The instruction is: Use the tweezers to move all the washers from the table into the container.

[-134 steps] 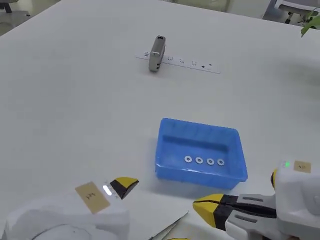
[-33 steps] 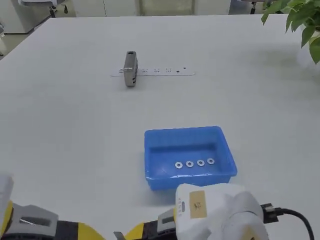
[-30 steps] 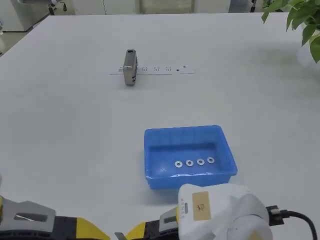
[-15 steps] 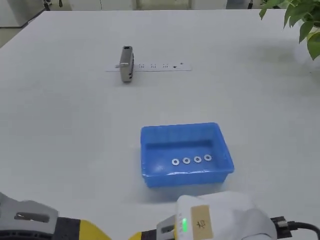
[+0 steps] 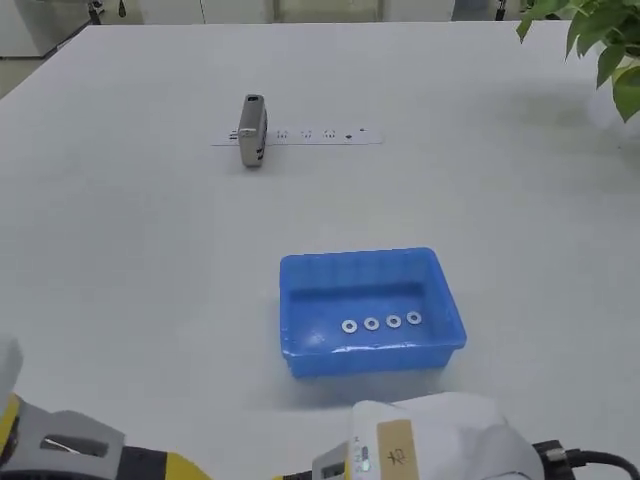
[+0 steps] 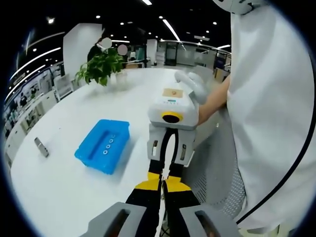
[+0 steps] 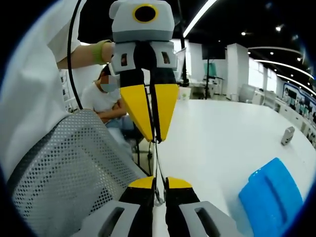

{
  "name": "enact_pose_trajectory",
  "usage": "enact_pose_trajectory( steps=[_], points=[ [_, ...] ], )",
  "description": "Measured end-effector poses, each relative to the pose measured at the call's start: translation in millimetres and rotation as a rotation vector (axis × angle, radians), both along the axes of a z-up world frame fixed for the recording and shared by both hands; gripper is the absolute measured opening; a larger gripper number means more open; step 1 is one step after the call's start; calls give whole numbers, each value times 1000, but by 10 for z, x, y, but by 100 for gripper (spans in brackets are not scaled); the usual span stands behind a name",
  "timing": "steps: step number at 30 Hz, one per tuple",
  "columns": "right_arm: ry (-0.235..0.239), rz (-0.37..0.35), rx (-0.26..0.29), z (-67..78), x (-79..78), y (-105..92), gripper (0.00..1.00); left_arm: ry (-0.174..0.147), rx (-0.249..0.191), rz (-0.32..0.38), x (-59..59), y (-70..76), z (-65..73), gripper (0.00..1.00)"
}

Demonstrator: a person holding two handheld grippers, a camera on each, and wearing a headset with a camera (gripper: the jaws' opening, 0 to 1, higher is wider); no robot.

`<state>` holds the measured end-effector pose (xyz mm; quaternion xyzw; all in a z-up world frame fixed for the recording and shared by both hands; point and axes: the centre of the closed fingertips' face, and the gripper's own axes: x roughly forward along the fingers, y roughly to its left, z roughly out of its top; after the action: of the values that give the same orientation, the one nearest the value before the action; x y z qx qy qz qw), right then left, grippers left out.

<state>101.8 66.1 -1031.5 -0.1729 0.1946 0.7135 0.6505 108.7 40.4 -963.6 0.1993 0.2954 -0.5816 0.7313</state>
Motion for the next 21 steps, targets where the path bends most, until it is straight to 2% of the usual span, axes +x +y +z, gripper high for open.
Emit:
enact_pose_trajectory(
  steps=[7,9,11,12,16,18,21],
  points=[
    [8,-11,-1,-1,8,-3,3,-1,2,-5,4,-4,-1,0],
    [29,-23,0,-1,15,-7,3,20,-26,16,3,-17,6,0],
    [38,-46,0,1,49,-18,2,31,-62,58,35,-23,20,5],
    [64,-70,4,3,75,-34,2,33,-72,72,43,-22,23,7],
    [118,-136,29,29,186,-117,2,27,-123,137,70,-18,52,15],
    [138,-167,51,72,251,-161,2,6,-138,178,103,-9,57,20],
    [145,-208,62,127,372,-271,2,1,-170,225,130,-37,57,30]
  ],
)
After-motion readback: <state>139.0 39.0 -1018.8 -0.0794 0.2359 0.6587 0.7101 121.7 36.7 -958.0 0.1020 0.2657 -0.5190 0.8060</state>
